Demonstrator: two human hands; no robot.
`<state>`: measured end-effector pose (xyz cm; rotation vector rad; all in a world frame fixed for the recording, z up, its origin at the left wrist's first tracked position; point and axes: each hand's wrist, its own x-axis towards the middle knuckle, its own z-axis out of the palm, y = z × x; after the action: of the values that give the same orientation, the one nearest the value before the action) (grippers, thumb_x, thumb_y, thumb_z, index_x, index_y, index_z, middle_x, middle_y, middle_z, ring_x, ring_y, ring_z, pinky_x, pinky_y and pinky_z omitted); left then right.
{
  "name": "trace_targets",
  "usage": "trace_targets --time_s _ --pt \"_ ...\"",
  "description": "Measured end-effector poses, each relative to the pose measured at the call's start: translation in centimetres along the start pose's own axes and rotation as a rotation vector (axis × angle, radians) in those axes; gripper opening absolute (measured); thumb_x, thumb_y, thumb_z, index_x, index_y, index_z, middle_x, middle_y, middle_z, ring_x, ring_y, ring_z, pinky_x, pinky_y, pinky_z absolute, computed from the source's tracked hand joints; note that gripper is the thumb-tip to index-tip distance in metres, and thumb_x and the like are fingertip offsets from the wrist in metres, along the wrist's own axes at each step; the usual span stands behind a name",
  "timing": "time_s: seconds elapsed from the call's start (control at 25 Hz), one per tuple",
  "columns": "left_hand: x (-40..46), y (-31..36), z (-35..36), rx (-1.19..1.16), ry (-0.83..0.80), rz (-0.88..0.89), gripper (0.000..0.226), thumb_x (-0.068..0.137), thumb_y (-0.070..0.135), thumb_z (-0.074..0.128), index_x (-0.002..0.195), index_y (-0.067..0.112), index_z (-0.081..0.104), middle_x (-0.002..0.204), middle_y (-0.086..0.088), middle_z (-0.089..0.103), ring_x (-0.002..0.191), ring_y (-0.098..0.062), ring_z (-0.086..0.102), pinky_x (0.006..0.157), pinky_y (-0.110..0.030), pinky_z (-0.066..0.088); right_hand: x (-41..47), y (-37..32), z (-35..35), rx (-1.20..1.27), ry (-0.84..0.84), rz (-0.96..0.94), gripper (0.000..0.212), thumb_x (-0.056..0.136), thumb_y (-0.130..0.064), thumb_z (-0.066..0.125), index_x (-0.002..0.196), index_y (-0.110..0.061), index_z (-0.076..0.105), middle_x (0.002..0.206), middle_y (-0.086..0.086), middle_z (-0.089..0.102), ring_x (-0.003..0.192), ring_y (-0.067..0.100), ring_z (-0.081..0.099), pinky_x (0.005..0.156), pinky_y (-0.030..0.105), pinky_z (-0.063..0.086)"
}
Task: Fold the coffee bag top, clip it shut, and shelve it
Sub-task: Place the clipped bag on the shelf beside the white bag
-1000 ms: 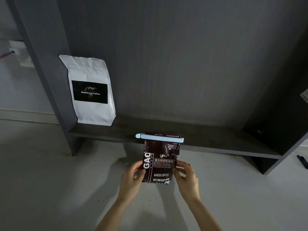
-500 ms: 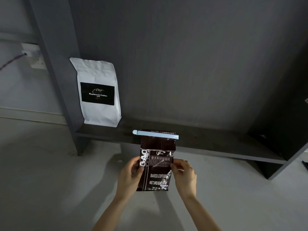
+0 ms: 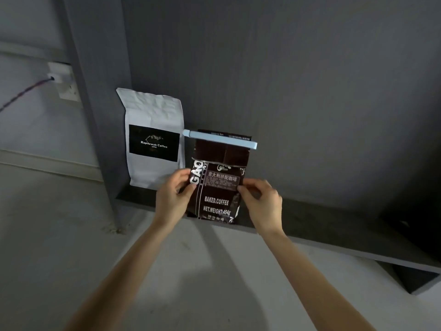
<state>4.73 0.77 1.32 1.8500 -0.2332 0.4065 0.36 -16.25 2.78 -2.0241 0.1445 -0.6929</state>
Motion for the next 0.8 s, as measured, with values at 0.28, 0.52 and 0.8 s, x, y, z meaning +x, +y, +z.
trace_targets --time_s 0.28,0.52,0.8 --pt "3.5 -1.5 0.9 0.001 0.079 -0.063 0.035 0.082 0.008 0.058 0.117 0.009 0.052 0.117 -0.013 0.063 0.101 -0.01 0.054 0.087 -0.02 0.04 3.5 0.8 3.2 0.0 0.021 -0.007 0.014 0.081 -0.007 0.06 0.093 -0.008 0.067 0.091 0.005 0.063 0.065 -0.006 0.052 0.061 -0.008 0.034" --pt "3.8 -2.8 1.9 0.007 0.043 -0.054 0.03 0.084 0.008 0.056 0.113 0.009 0.052 0.113 -0.009 0.063 0.095 -0.006 0.052 0.081 -0.015 0.038 4.0 2.4 4.2 0.004 0.029 0.044 0.01 0.082 -0.01 0.06 0.089 -0.009 0.066 0.091 0.006 0.065 0.064 -0.007 0.053 0.059 -0.006 0.036" --pt "3.1 -2.1 1.5 -0.02 0.011 -0.088 0.036 0.083 0.005 0.056 0.118 0.006 0.048 0.122 -0.014 0.058 0.105 -0.014 0.052 0.089 -0.025 0.039 3.0 1.7 2.7 0.023 -0.157 0.074 0.025 0.084 -0.011 0.056 0.109 -0.017 0.06 0.102 0.005 0.065 0.072 -0.008 0.054 0.065 -0.007 0.037"
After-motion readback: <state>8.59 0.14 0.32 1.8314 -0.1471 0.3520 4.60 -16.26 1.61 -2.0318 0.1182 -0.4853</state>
